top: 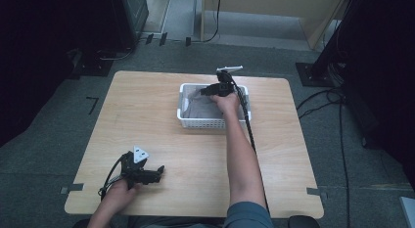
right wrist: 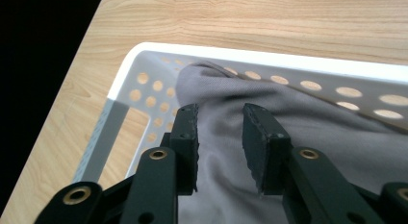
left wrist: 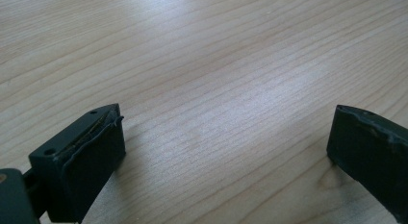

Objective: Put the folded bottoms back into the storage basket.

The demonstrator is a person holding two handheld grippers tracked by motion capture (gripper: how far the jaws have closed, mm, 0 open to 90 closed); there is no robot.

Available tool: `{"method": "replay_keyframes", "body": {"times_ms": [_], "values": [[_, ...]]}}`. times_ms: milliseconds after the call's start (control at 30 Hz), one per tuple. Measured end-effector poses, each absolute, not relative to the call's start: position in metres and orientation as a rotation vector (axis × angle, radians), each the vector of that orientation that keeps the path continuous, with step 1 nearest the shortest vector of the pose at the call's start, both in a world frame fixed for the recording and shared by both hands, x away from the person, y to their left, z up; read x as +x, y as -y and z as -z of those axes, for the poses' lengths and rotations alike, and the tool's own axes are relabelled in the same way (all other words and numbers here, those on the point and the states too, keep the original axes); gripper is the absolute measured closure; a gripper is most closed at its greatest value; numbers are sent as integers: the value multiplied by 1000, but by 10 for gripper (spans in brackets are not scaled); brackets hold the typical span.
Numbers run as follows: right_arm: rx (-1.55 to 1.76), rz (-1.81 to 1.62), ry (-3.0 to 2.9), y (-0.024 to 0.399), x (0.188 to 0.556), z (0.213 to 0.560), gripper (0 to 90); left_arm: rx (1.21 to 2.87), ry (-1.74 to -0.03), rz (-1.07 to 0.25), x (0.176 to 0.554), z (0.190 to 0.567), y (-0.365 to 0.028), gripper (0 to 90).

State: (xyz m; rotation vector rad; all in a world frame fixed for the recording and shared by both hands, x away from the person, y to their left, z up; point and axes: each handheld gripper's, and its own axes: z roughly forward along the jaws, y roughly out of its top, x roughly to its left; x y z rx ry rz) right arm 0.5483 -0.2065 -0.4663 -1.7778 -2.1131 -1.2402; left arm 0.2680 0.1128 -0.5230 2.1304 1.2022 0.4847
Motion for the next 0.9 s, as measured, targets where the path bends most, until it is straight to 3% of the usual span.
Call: {"method": "replay_keyframes", "body": {"times_ms": [433, 900], "values": [[-1790, 1159, 2162, 199, 555, 490, 595, 2131, -1201, -486, 268, 523, -113, 0], [-1703, 1252, 2233, 217, 519, 445, 508, 2131, -1202, -486, 268, 523, -113, 0]]}}
